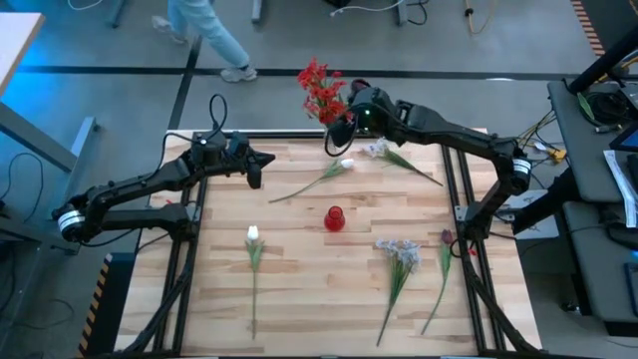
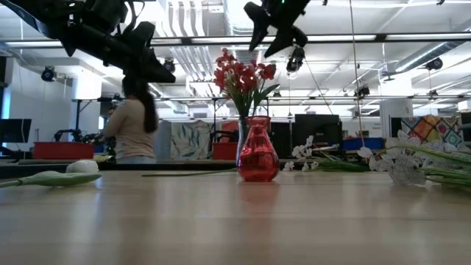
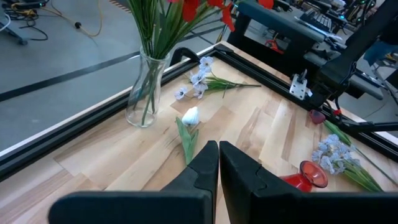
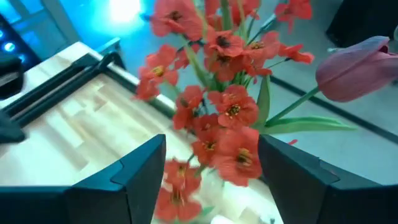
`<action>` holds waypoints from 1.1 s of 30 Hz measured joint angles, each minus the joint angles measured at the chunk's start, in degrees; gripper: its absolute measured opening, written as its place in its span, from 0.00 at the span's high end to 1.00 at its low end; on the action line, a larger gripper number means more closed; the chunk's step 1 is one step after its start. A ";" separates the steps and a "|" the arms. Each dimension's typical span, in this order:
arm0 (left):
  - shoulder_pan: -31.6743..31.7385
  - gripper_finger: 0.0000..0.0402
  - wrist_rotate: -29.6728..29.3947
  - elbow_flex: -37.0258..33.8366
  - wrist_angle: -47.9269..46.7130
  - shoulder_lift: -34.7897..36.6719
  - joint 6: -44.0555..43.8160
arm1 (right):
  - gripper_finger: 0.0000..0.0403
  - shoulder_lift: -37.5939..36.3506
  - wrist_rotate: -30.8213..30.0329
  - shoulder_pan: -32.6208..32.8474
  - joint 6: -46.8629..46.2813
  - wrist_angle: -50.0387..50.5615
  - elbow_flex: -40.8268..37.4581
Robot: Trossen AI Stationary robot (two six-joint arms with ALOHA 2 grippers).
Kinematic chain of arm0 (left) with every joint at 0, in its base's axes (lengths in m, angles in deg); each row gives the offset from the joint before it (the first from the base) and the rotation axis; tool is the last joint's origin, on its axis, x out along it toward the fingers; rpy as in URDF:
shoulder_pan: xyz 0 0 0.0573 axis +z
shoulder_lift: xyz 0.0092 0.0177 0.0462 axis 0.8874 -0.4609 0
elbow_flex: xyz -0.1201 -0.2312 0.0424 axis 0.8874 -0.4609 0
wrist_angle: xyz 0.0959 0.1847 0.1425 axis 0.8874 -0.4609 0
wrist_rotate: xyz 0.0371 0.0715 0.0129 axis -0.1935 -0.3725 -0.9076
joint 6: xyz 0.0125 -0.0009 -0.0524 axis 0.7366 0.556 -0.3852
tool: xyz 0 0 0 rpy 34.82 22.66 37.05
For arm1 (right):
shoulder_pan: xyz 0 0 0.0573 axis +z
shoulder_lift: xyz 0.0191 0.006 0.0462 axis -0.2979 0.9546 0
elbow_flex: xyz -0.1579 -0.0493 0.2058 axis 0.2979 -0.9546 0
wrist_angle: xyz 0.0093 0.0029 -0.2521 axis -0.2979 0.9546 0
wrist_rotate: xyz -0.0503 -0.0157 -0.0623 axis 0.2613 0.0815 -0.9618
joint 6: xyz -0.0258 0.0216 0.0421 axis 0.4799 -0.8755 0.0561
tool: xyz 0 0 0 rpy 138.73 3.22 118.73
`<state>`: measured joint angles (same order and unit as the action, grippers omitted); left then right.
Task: Sort flowers into vase by color
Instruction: Put the red tulip into the transparent vase
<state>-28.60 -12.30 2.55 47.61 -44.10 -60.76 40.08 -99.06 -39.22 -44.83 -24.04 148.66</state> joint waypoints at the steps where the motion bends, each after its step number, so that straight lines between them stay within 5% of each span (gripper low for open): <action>1: 0.00 1.00 0.03 0.00 0.00 0.00 0.00 | 0.38 0.00 0.59 0.39 -0.49 1.68 1.20; 15: 0.00 1.00 1.64 0.00 -0.02 -0.02 0.00 | 0.58 0.00 3.90 15.14 -12.05 22.96 9.08; 28: 0.00 1.00 5.13 0.00 -0.04 -0.02 -0.20 | 0.95 0.00 14.96 32.99 -41.75 34.93 4.43; 33: 0.00 1.00 7.32 0.00 -0.04 -0.02 -0.22 | 0.98 -0.11 17.72 41.40 -57.23 39.85 1.27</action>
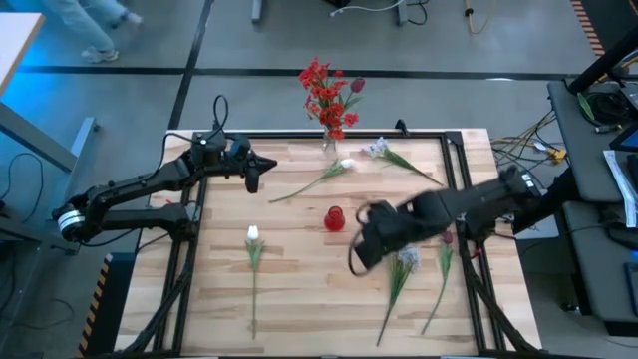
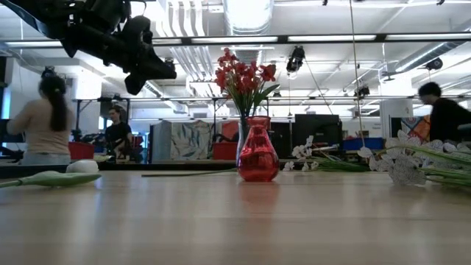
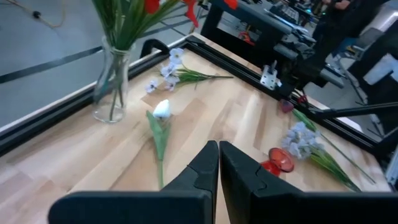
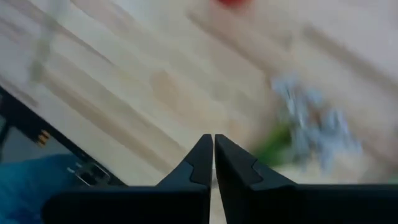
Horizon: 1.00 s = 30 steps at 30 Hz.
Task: Sort flowers into vase by color
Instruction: Put the red tulip into the transparent vase
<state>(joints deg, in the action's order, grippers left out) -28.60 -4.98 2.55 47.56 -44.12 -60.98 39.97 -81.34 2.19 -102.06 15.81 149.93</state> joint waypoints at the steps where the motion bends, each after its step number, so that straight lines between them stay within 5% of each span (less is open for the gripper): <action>1: 0.00 1.00 0.22 0.00 0.00 0.00 -0.02 | 0.98 -0.09 0.43 1.45 -2.40 0.47 -1.01; 16: 0.00 1.00 1.84 0.00 0.00 0.00 -0.37 | 0.95 -16.87 -0.35 15.06 -43.21 -11.15 -32.01; 30: 0.00 1.00 1.75 0.00 -0.02 0.00 -2.80 | 0.62 -24.86 9.42 17.67 -57.39 -13.81 -50.71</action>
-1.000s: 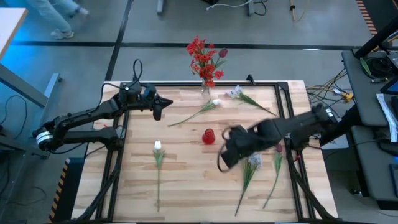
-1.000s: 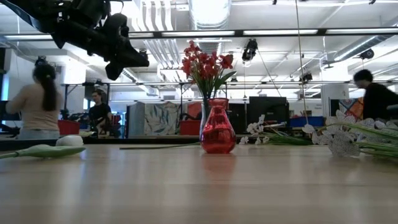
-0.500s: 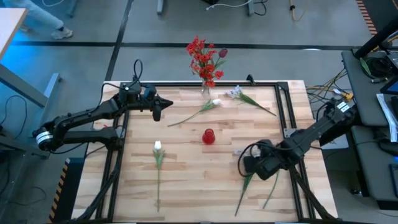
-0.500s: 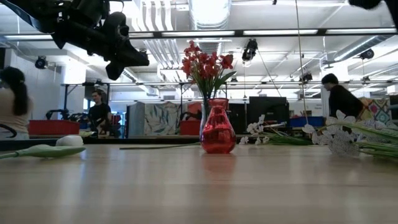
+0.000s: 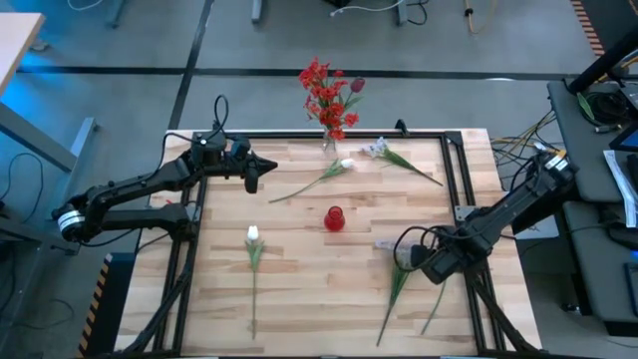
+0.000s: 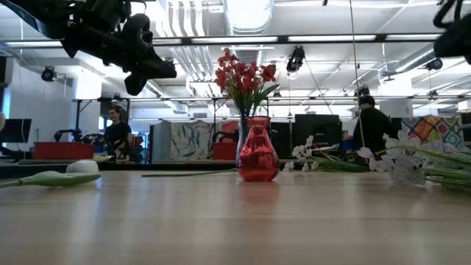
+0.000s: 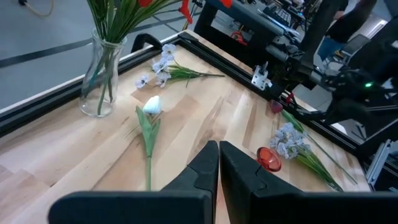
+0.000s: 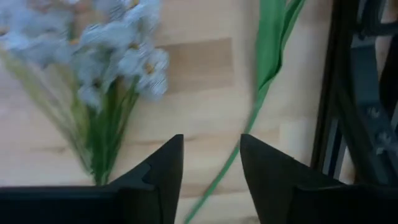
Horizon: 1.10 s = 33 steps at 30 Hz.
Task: Sort flowers into vase by color
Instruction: Put the red tulip into the transparent vase
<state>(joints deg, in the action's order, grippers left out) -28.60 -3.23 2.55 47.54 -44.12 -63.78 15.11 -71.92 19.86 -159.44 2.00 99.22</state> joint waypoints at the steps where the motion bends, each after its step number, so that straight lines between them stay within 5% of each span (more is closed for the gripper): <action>1: 0.00 1.00 -0.02 0.00 0.00 0.00 0.00 | 0.61 -0.62 0.00 0.00 -0.14 -0.20 -1.40; 16: 0.00 1.00 -0.09 0.00 0.00 0.00 -1.66 | 0.63 -5.79 5.55 -0.04 -2.45 -15.65 -21.90; 24: 0.00 1.00 -0.11 0.00 0.00 0.00 -2.25 | 0.63 -5.19 6.79 -0.07 -2.77 -17.40 -24.37; 28: 0.00 1.00 -0.17 0.00 0.00 0.00 -2.38 | 0.71 -5.19 6.37 -0.07 -2.19 -19.54 -25.31; 33: 0.02 1.00 -0.31 0.00 0.00 0.00 -2.58 | 0.92 -5.81 0.92 0.02 0.13 -22.44 -23.20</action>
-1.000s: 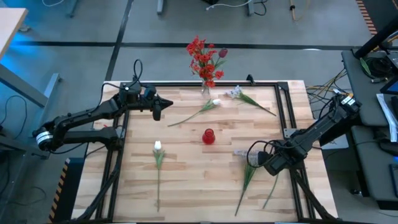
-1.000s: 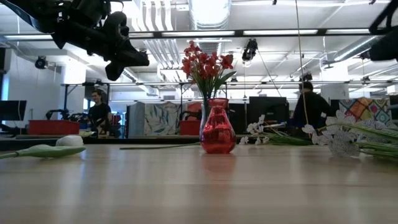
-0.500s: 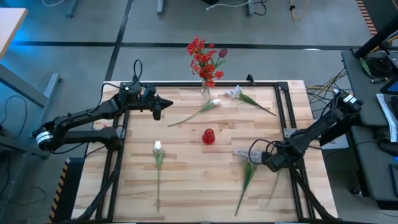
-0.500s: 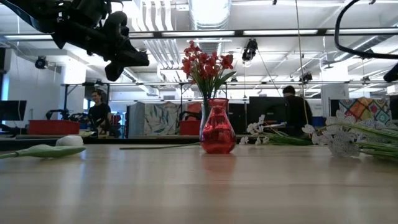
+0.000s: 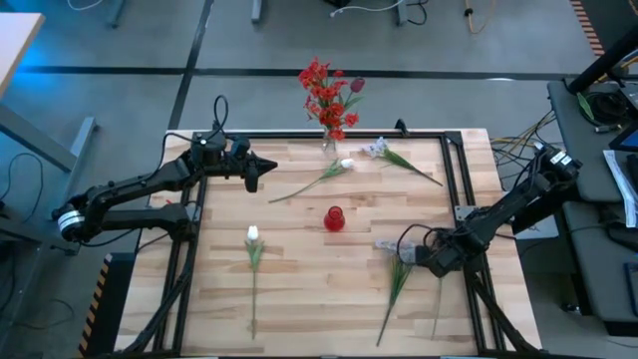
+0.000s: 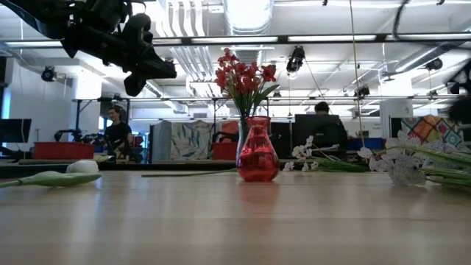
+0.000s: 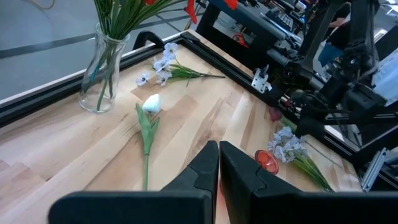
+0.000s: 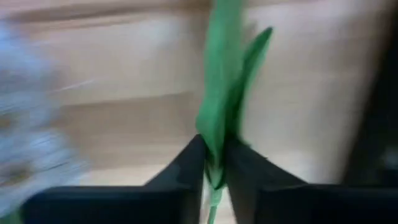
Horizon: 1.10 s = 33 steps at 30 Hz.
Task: Sort flowers into vase by color
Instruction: Put the red tulip into the transparent vase
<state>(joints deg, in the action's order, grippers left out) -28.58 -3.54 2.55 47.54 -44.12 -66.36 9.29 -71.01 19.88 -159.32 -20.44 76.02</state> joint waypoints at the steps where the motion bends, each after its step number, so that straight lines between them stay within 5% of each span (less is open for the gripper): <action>1: -0.02 1.00 0.00 0.00 0.00 0.00 0.00 | 0.95 -0.30 -2.64 -0.09 0.56 0.30 1.03; 13: 0.00 1.00 -1.04 0.00 0.11 0.00 -0.02 | 0.97 0.86 -22.81 -0.09 9.18 17.39 19.61; 19: -0.02 1.00 -1.33 0.00 0.09 0.00 -0.28 | 0.97 0.84 -44.19 -1.34 17.68 27.24 31.19; 27: -0.02 1.00 -1.36 0.00 2.08 0.00 -0.92 | 0.97 0.83 -67.42 -14.18 53.83 24.93 45.09; 33: 0.01 1.00 -1.39 0.00 2.72 0.00 -0.94 | 0.97 0.05 -71.59 -27.85 95.58 7.15 51.32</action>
<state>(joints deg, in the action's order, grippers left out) -28.58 -4.92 2.55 50.26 -44.12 -67.30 9.34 -142.60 -7.97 -63.73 -13.28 127.33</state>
